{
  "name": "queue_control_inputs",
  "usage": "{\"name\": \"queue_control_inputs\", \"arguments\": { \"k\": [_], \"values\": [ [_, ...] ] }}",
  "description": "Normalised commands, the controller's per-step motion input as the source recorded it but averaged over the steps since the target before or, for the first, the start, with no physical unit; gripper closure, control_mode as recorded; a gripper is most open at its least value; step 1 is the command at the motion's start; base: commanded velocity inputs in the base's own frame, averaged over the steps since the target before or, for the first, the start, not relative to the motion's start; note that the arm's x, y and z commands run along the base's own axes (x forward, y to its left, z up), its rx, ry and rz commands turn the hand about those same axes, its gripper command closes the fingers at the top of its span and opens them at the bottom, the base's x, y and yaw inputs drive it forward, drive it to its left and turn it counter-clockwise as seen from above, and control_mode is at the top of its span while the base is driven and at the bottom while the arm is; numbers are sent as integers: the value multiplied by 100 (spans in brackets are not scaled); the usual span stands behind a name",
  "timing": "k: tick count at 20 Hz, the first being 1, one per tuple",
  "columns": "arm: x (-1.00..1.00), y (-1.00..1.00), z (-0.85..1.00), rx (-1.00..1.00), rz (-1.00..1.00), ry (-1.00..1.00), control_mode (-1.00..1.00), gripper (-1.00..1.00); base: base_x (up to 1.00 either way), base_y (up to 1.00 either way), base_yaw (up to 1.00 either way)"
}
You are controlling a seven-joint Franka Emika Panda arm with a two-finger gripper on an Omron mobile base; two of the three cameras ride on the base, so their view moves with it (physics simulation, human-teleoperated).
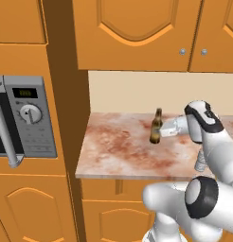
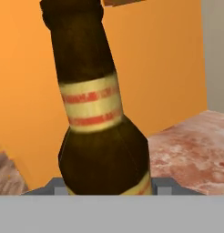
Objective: Place the drinks on the dining counter in a tight cluster.
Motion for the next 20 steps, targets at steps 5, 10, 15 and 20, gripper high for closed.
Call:
{"name": "queue_control_inputs", "arguments": {
  "k": [5,10,15,20],
  "values": [
    [-93,-1,100,0,-20,10,-100,100,0,0,0],
    [-100,2,62,-2,-17,-4,-100,100,0,0,0],
    [-100,27,99,-9,-5,-15,-100,100,0,0,0],
    [-86,22,91,-10,0,-10,-100,100,0,0,0]
  ]
}}
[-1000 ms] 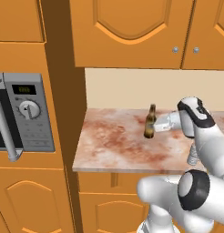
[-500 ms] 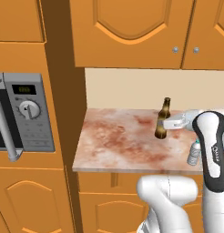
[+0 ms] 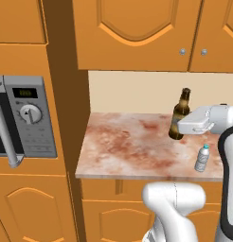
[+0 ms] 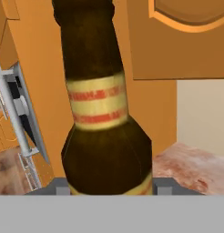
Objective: Place the drinks on the dining counter in a tight cluster.
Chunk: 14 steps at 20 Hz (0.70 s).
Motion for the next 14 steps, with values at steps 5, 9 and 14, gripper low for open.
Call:
{"name": "queue_control_inputs", "arguments": {
  "k": [5,9,14],
  "values": [
    [-10,1,1,0,0,0,-100,100,0,0,0],
    [0,0,0,0,0,0,-100,100,0,0,0],
    [-2,0,0,0,0,0,100,100,-30,0,0]
  ]
}}
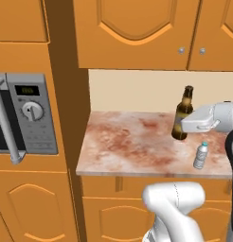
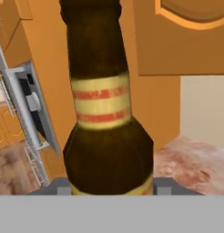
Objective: Place the drinks on the dining counter in a tight cluster.
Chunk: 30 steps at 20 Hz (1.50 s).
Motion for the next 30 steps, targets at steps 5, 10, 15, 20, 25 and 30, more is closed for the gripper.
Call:
{"name": "queue_control_inputs", "arguments": {
  "k": [5,10,15,20,25,30],
  "values": [
    [0,0,0,0,0,0,100,100,-100,-4,0],
    [0,0,0,0,0,0,100,100,-98,-2,13],
    [0,0,0,0,0,0,100,100,-73,11,43],
    [0,0,0,0,0,0,100,100,-51,0,88],
    [0,0,0,0,0,0,100,100,0,0,100],
    [0,0,0,0,0,0,100,100,0,0,100]
  ]
}}
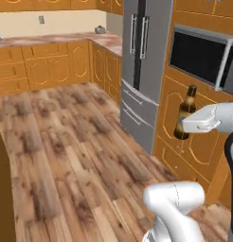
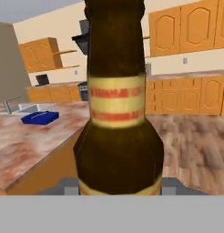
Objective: Place the drinks on the dining counter in a tight cluster.
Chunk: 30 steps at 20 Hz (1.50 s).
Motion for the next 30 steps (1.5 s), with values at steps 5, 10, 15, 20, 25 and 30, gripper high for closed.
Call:
{"name": "queue_control_inputs", "arguments": {
  "k": [5,10,15,20,25,30],
  "values": [
    [0,0,0,0,0,0,100,100,-24,15,94],
    [0,0,0,0,0,0,100,100,-35,91,23],
    [0,0,0,0,0,0,100,100,6,100,-33],
    [0,0,0,0,0,0,100,100,33,100,-41],
    [0,0,0,0,0,0,100,100,16,100,-28],
    [0,0,0,0,0,0,100,100,48,100,-4]
  ]
}}
